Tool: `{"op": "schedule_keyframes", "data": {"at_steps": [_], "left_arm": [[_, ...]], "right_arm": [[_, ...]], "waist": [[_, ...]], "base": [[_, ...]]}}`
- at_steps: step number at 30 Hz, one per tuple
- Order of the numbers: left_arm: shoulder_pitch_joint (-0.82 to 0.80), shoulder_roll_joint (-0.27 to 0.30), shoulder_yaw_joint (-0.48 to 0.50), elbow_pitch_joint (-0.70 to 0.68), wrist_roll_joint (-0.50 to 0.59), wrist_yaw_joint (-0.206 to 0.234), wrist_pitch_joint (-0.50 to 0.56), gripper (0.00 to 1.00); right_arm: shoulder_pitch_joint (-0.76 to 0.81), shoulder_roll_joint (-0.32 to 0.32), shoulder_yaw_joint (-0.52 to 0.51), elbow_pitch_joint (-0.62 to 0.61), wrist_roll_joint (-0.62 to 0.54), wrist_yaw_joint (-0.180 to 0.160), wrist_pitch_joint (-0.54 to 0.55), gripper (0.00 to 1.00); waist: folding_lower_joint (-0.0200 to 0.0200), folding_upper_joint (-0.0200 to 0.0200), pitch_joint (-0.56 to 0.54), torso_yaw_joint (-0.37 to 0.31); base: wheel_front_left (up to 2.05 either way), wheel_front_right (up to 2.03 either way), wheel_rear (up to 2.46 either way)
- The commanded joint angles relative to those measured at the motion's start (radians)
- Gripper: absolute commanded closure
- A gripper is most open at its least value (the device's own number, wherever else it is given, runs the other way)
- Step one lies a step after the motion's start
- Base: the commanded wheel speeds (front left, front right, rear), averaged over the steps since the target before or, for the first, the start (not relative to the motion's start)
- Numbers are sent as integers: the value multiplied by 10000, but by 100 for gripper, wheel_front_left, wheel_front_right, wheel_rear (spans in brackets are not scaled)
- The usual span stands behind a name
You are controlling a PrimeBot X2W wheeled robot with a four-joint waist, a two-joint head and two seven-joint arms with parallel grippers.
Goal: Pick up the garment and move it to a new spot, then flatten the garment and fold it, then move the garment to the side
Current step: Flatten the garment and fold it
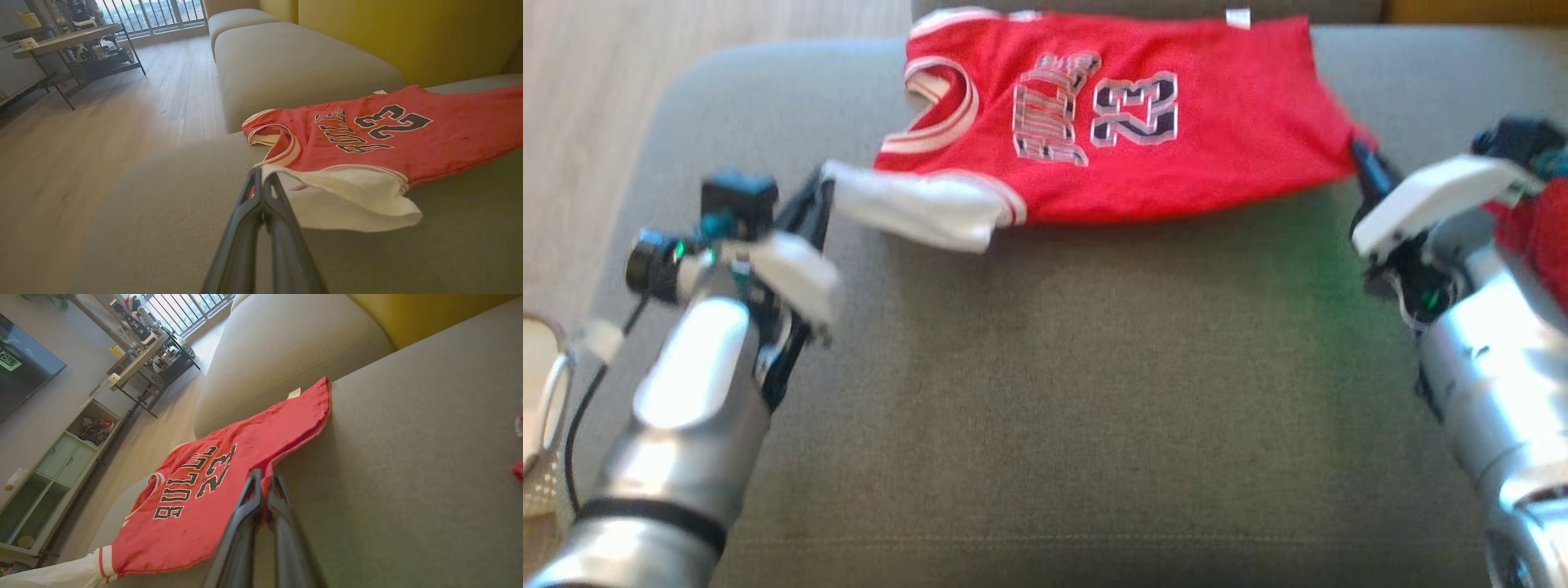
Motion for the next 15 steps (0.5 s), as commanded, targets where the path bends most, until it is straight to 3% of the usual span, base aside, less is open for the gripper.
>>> {"op": "schedule_keyframes", "data": {"at_steps": [1,15], "left_arm": [[-49,709,67,-395,29,-46,32,100],[2943,2311,-820,-2663,-818,-54,1156,100]], "right_arm": [[164,28,339,-295,7,-2,96,100],[1492,-149,1537,-336,20,-2,421,100]], "waist": [[2,-1,-504,-7],[2,-1,-1519,16]], "base": [[0,0,0],[0,0,0]]}}
